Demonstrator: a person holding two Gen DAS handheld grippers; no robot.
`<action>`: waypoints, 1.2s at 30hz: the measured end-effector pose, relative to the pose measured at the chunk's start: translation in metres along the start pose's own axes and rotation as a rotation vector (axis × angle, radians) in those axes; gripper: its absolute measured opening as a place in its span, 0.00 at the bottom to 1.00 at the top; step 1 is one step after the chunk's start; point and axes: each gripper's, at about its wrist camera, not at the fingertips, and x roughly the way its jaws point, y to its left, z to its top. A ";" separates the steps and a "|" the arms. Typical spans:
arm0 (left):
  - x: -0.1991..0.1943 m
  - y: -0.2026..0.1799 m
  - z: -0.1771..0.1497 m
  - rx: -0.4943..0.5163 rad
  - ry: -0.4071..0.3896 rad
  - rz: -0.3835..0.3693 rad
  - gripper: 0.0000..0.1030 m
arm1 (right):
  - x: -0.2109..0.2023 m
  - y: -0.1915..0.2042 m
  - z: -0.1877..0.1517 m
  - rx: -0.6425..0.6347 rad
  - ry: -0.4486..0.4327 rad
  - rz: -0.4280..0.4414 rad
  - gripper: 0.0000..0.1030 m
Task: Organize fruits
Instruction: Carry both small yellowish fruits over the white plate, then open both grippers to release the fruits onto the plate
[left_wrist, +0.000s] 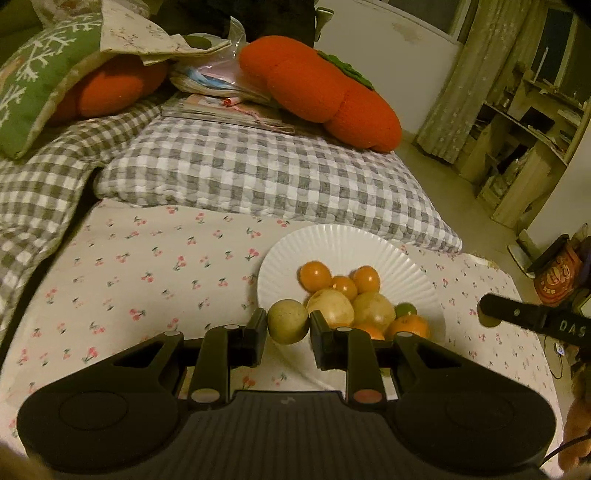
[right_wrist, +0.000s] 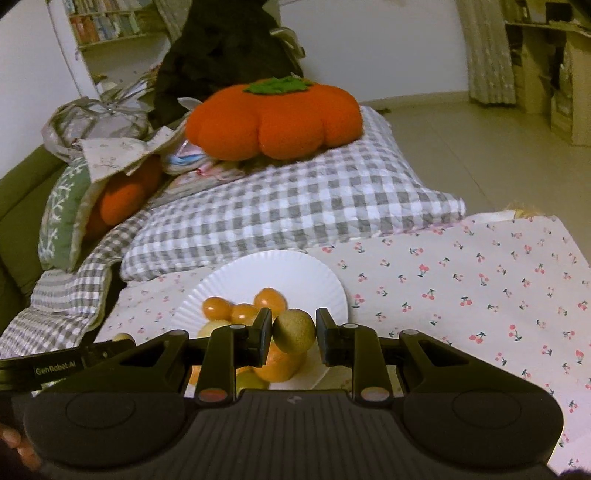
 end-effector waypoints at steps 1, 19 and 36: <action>0.004 0.000 0.002 -0.001 -0.003 -0.001 0.09 | 0.004 -0.003 0.000 0.009 0.005 0.001 0.22; 0.063 -0.024 0.035 0.062 -0.069 -0.071 0.09 | 0.052 -0.016 0.005 0.047 0.018 0.002 0.22; 0.108 -0.045 0.033 0.193 -0.043 -0.061 0.09 | 0.081 -0.006 0.003 0.011 0.031 0.033 0.22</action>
